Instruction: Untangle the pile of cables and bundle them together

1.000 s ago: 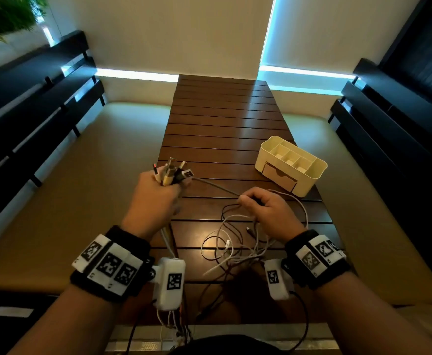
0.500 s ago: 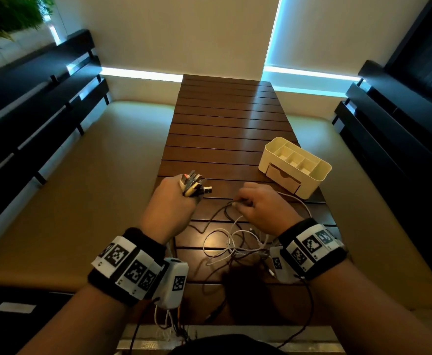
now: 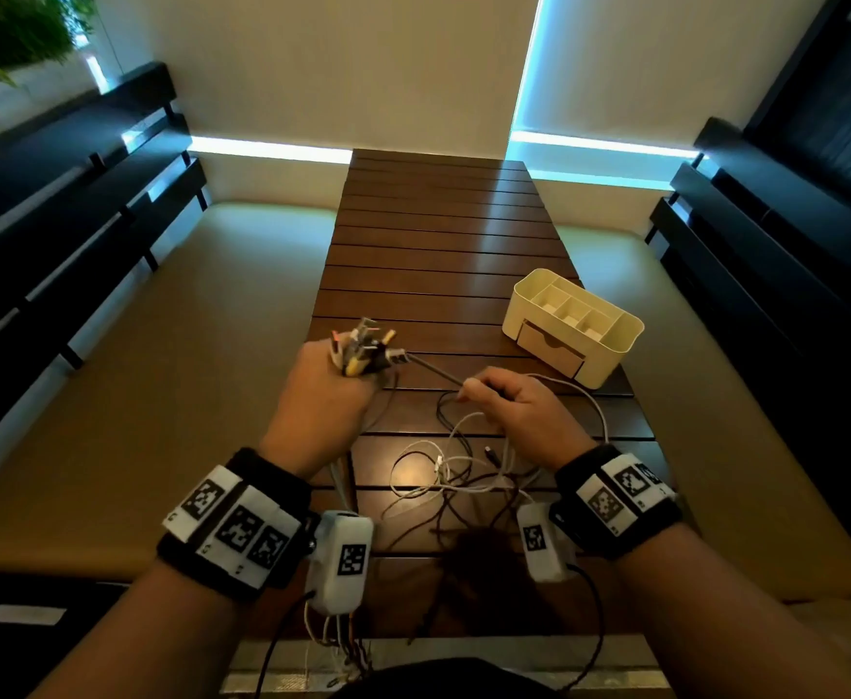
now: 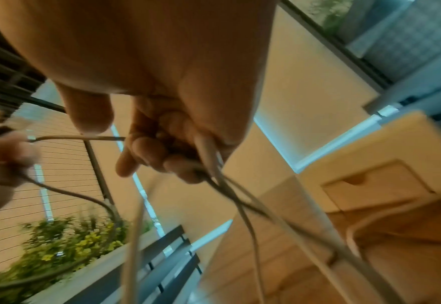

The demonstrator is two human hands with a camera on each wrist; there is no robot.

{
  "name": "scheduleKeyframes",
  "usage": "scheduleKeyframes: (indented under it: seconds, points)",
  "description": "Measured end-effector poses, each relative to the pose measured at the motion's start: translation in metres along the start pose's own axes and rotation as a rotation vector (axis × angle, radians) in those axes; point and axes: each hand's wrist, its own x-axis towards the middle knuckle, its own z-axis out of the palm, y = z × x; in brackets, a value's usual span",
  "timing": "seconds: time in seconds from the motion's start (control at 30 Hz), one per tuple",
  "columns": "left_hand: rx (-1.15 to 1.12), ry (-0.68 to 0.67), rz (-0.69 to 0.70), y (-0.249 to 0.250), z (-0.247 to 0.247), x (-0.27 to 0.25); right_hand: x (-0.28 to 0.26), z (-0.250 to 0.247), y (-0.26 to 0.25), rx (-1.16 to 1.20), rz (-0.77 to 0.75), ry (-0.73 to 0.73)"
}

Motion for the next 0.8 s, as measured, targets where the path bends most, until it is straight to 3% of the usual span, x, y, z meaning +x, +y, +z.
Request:
scheduleKeyframes:
  seconds: [0.1,0.2,0.33,0.57,0.67,0.8]
  points:
    - [0.094,-0.044,-0.070,-0.005,-0.008,-0.003,-0.002,-0.003,0.008,0.019,0.060,0.054]
    - [0.213,-0.130,-0.125,-0.011,-0.005,-0.006,0.003,-0.010,0.000,-0.120,-0.024,0.107]
    - [0.207,-0.086,-0.041,-0.003,0.004,-0.010,0.009,-0.010,-0.007,-0.311,-0.133,0.018]
    - [0.245,-0.245,0.026,0.007,0.026,-0.013,0.010,0.001,-0.029,-0.235,-0.342,0.011]
    - [0.233,-0.203,0.073,0.006,0.025,-0.013,0.008,-0.001,-0.025,-0.226,-0.325,0.008]
    - [0.054,-0.001,0.040,0.011,0.017,-0.013,0.004,0.001,-0.006,-0.280,-0.155,-0.064]
